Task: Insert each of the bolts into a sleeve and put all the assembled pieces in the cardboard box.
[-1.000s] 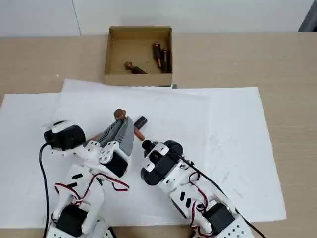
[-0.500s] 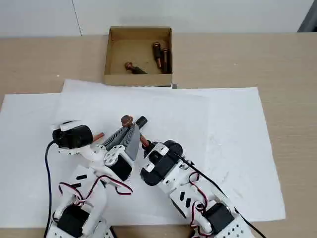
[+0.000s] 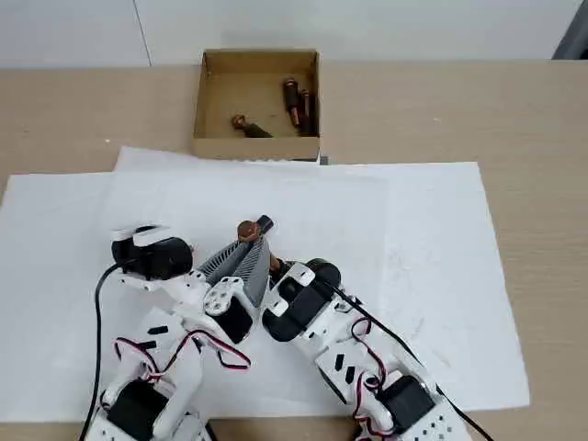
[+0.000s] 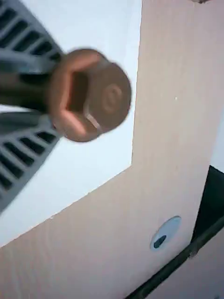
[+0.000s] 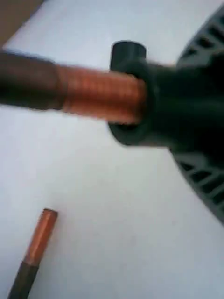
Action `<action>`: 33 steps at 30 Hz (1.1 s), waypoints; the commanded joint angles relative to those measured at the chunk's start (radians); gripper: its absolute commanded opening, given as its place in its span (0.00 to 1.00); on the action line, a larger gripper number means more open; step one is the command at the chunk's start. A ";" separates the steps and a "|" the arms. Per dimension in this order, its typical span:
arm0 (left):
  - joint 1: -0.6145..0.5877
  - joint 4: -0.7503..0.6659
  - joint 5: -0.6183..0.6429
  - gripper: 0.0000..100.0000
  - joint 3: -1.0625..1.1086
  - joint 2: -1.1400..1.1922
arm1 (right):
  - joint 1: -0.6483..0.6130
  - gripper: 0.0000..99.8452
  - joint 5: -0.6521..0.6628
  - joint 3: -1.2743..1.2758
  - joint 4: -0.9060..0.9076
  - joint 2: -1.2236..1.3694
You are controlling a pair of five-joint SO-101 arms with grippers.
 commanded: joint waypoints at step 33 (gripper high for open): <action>0.012 0.164 -0.255 0.19 0.054 -0.005 | -0.008 0.00 0.009 0.015 0.004 -0.008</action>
